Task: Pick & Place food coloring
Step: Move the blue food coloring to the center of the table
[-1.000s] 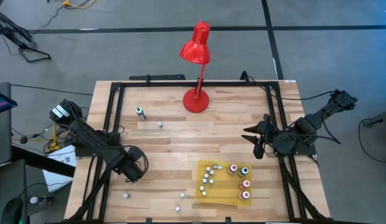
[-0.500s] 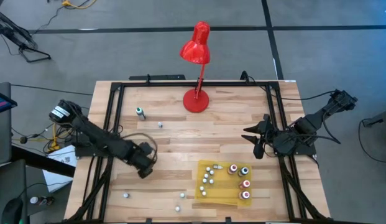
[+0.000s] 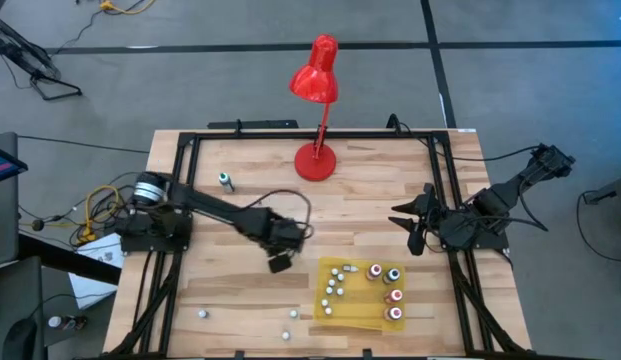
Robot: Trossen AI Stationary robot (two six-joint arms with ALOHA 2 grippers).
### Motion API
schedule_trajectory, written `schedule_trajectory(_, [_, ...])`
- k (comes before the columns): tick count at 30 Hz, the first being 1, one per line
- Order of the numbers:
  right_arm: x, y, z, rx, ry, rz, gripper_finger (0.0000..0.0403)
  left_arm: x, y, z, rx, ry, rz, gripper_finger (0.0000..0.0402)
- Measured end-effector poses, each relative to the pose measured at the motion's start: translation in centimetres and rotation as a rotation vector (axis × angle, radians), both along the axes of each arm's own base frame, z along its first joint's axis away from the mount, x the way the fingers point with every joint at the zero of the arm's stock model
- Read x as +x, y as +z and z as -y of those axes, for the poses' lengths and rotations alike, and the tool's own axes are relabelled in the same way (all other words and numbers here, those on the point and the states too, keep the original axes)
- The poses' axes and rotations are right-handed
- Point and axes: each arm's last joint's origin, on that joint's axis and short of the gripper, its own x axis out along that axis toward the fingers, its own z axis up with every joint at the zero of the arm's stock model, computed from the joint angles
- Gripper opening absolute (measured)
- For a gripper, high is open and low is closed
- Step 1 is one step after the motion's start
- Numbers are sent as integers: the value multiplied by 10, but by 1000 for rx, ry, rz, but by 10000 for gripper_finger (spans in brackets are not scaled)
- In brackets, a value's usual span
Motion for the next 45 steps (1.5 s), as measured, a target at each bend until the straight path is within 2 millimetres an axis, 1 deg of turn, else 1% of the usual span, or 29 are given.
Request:
schedule_trajectory(3, [0,0,0,0,0,0,129,24,2,-3,11,-62,11,70])
schedule_trajectory(7, [0,0,0,0,0,0,129,48,3,-4,18,-125,19,71])
schedule_trajectory(11, [0,0,0,0,0,0,129,65,-3,-4,5,-175,-16,72])
schedule_trajectory(15, [0,0,0,0,0,0,129,77,-6,-2,0,-223,-20,72])
schedule_trajectory(27, [0,0,0,0,0,0,129,75,-6,-1,-33,-243,-37,76])
schedule_trajectory(37, [0,0,0,0,0,0,129,75,-6,6,-37,-296,-30,88])
schedule_trajectory(41, [0,0,0,0,0,0,129,74,-11,6,-37,-296,-31,88])
schedule_trajectory(45, [0,0,0,0,0,0,129,74,-11,6,-35,-299,-29,88])
